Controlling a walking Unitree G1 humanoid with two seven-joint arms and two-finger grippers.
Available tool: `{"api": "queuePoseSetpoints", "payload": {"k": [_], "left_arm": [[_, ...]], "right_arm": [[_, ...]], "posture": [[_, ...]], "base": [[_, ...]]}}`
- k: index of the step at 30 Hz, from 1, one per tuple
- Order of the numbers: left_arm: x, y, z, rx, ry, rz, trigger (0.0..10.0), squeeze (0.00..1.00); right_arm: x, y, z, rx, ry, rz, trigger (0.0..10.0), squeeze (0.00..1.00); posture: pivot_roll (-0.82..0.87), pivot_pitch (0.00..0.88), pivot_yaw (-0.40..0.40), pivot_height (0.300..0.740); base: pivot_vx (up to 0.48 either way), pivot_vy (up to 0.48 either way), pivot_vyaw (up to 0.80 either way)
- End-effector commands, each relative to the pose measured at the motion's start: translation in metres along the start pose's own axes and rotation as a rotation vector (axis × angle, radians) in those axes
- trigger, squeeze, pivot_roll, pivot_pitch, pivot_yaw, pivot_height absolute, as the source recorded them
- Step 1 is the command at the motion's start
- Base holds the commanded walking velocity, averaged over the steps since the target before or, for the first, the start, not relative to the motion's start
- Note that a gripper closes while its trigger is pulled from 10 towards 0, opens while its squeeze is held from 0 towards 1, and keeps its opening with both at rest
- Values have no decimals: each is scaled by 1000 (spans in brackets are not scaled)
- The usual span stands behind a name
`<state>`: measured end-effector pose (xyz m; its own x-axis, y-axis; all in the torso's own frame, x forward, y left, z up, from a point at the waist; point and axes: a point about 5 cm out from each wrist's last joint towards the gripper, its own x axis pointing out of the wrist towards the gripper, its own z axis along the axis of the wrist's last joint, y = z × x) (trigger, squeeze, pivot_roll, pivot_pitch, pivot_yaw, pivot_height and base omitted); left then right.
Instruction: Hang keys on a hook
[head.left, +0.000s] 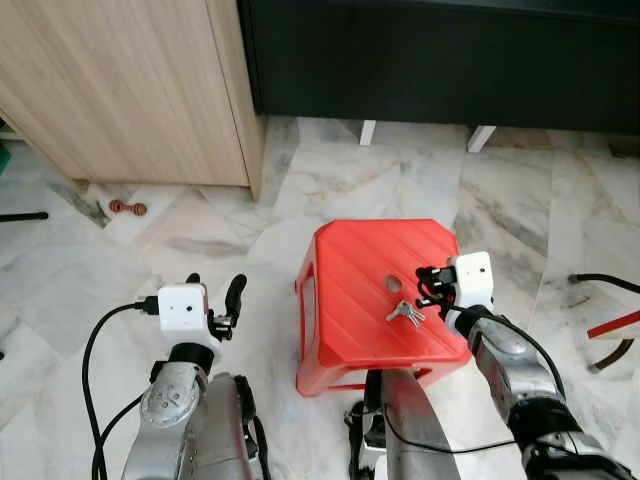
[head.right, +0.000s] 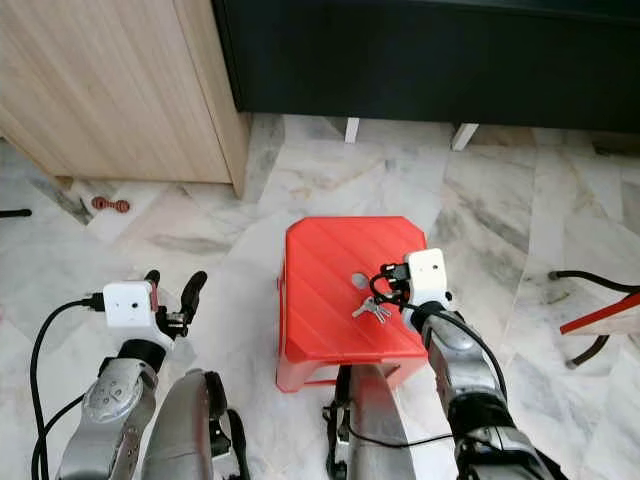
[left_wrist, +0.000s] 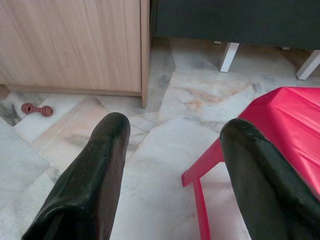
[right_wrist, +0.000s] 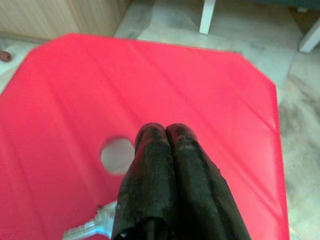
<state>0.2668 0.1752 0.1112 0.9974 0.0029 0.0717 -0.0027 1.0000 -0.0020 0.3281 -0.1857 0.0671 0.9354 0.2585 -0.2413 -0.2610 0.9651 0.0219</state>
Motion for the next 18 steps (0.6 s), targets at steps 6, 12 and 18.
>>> {"api": "queuePoseSetpoints", "payload": {"k": [6,12,18], "left_arm": [[-1,0,-7,19,26,4,10000,0],[-3,2,-6,24,25,11,10000,0],[-4,3,-6,26,25,15,10000,0]], "right_arm": [[-7,2,-26,-4,144,45,10000,0],[5,5,-14,-60,179,129,10000,1000],[10,5,-8,-96,197,165,10000,1000]], "posture": [[-63,334,-84,619],[-53,338,-87,619],[-47,346,-87,619]], "base": [[0,0,0],[0,0,0],[0,0,0]]}}
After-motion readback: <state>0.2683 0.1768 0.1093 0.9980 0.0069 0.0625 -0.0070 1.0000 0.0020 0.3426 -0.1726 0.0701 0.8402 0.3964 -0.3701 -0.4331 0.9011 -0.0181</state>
